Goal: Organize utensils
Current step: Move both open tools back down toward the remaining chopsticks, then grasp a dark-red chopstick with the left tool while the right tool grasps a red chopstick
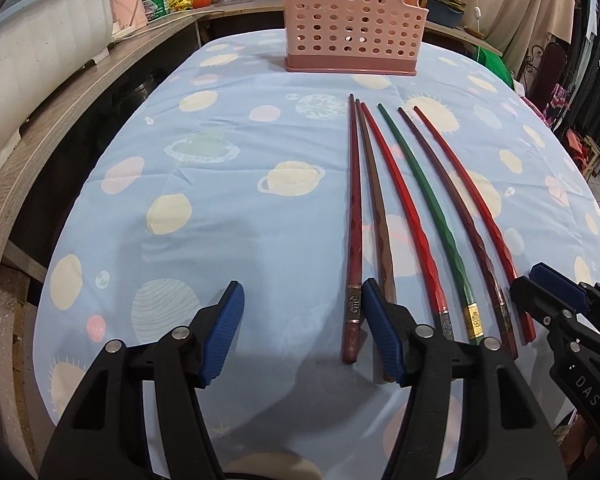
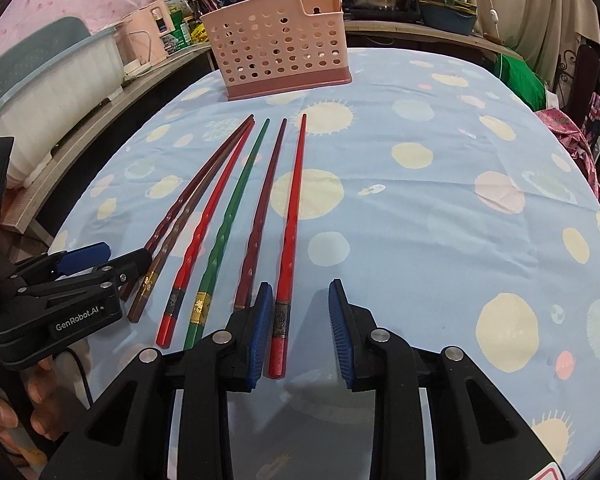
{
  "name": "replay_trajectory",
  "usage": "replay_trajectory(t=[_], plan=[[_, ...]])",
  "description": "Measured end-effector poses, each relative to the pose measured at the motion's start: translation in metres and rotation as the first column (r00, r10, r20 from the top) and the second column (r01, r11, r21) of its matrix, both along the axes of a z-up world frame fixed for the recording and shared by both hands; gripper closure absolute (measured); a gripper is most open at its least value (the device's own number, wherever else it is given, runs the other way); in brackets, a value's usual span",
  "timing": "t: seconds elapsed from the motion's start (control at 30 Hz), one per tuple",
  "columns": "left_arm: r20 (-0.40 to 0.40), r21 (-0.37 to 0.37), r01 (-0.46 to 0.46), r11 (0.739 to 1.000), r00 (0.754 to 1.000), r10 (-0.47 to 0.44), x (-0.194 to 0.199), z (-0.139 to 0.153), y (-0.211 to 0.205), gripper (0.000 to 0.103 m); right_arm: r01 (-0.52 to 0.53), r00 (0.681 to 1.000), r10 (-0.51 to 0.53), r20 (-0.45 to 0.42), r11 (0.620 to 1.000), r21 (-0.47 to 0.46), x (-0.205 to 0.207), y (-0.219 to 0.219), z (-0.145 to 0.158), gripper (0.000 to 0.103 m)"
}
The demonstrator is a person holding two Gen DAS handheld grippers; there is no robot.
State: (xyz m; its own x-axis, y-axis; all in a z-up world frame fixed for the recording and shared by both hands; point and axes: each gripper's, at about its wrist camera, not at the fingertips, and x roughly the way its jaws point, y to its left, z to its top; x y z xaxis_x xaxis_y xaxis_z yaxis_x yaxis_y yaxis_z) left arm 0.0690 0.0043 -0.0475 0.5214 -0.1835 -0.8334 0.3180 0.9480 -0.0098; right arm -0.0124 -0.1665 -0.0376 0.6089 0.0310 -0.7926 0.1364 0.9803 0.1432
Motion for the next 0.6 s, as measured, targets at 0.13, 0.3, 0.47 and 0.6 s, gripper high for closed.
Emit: replay_trajectory(t=[0.13,0.3,0.47,0.6], plan=[[0.007,0.003,-0.012,1.0,1.0,0.012,0.003,0.0,0.002,0.056,-0.001,1.0,0.001,0.004,1.0,-0.017,0.0,0.0,-0.001,0.079],[0.007,0.003,-0.031,1.0,0.999,0.031,0.007,0.001,0.006,0.072,0.008,1.0,-0.008,0.003,1.0,-0.028,0.001,-0.002,-0.001,0.088],[-0.003,-0.003,-0.051,0.999,0.999,0.051,0.012,0.002,0.012,0.088,0.019,1.0,-0.019,0.0,0.999,-0.028,0.002,-0.006,-0.001,0.095],[-0.027,-0.026,-0.064,0.998,0.998,0.064,0.016,0.003,0.017,0.094,0.018,1.0,-0.018,-0.003,1.0,-0.026,0.004,-0.007,-0.001,0.096]])
